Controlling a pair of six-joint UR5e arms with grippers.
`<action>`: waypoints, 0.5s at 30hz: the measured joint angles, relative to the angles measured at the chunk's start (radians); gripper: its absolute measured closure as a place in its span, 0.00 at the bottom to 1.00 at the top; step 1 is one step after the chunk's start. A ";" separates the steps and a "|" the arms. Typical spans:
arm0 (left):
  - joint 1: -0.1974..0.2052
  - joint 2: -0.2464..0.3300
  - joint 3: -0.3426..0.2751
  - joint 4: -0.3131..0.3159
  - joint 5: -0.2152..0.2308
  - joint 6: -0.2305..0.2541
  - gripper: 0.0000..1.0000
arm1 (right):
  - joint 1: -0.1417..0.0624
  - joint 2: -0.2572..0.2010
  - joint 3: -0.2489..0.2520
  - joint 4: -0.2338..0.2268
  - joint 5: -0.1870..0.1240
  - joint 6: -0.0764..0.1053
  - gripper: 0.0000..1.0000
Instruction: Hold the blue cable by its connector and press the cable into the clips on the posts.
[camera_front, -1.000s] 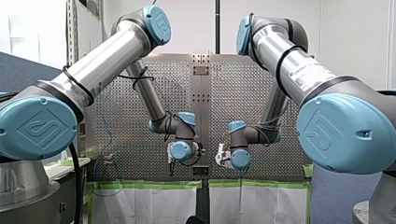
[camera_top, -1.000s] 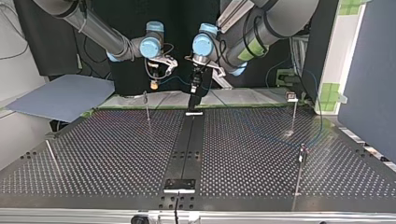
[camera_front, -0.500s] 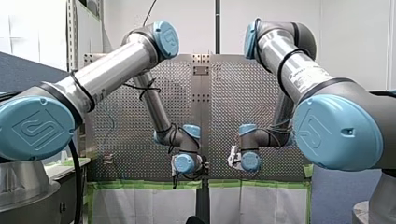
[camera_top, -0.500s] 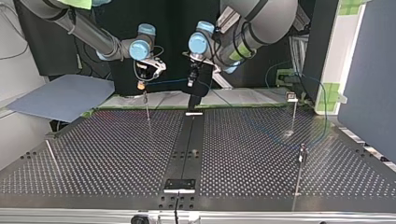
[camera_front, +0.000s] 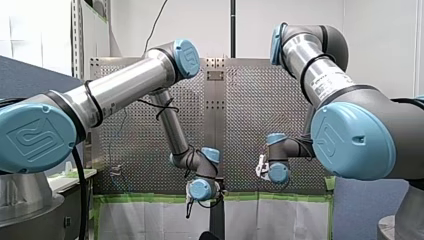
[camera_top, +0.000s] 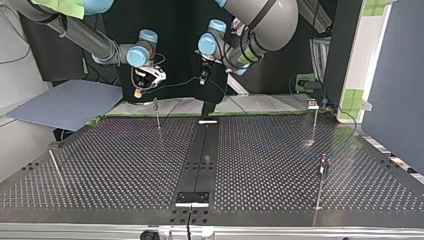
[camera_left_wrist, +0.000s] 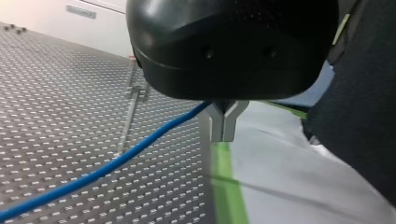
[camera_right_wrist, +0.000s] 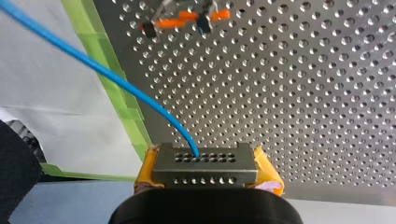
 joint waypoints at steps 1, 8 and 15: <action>-0.003 -0.008 0.006 -0.005 0.000 0.000 1.00 | -0.005 0.000 0.000 -0.005 -0.001 -0.001 1.00; -0.039 -0.048 0.069 -0.053 -0.011 -0.020 1.00 | -0.036 0.001 -0.001 -0.037 -0.015 -0.029 1.00; -0.073 -0.051 0.119 -0.070 -0.054 -0.073 1.00 | -0.069 0.011 -0.003 -0.094 -0.066 -0.074 1.00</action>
